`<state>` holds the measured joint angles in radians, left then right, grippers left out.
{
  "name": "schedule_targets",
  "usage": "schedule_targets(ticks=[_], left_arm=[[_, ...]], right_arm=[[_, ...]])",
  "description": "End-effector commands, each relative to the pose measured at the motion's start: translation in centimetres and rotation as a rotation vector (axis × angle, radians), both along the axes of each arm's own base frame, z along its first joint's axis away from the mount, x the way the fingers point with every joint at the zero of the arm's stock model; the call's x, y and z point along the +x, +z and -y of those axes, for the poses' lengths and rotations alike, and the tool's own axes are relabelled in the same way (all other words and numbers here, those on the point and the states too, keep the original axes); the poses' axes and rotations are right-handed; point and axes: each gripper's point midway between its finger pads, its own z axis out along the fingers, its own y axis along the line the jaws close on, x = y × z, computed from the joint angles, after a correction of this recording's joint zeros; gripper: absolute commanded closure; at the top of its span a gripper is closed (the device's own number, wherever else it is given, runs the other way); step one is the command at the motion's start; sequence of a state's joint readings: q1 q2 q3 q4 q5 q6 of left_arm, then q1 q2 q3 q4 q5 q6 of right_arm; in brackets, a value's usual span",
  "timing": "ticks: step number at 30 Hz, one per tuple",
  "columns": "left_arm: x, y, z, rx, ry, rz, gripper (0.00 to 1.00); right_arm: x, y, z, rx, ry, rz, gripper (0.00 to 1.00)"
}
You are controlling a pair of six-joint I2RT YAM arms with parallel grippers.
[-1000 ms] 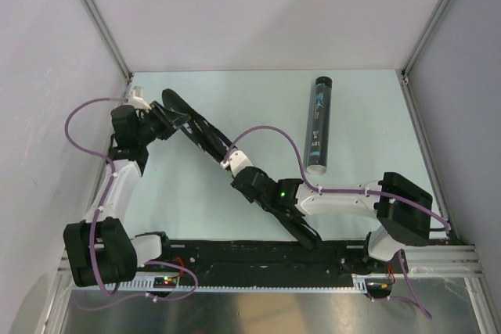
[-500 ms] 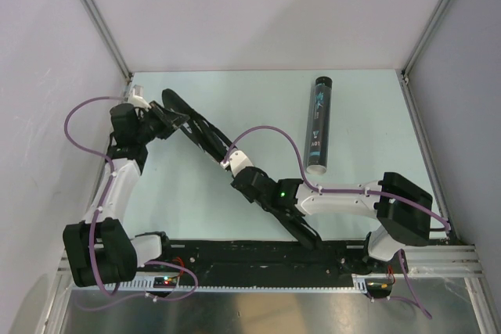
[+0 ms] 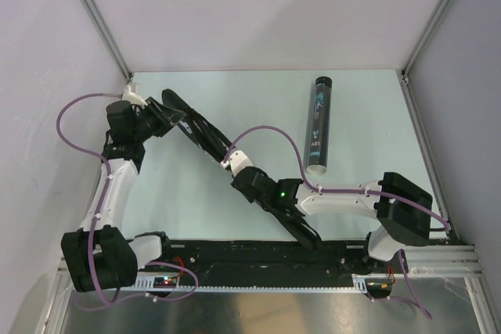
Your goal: Pack up the badminton gear
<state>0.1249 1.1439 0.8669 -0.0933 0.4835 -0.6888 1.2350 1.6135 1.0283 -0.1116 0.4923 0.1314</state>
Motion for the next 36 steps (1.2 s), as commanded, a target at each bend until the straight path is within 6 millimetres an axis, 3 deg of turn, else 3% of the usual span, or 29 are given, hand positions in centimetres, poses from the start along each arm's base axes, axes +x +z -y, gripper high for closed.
schedule_targets(ticks=[1,14,22,36], left_arm=[[0.3,2.7,-1.0,0.055,0.029,0.079,0.68],[1.2,1.5,-0.2,0.063,-0.046,0.069,0.77],[1.2,2.0,0.2,0.042,-0.062,0.076,0.99],[0.4,2.2,0.6,0.02,-0.077,0.081,1.0]], right_arm=[[0.5,2.1,-0.5,0.077,-0.034,0.031,1.0],[0.4,2.2,-0.6,0.078,-0.03,0.033,1.0],[0.4,2.0,-0.7,0.077,-0.028,0.032,1.0],[0.5,2.0,-0.7,0.083,-0.035,0.029,1.0]])
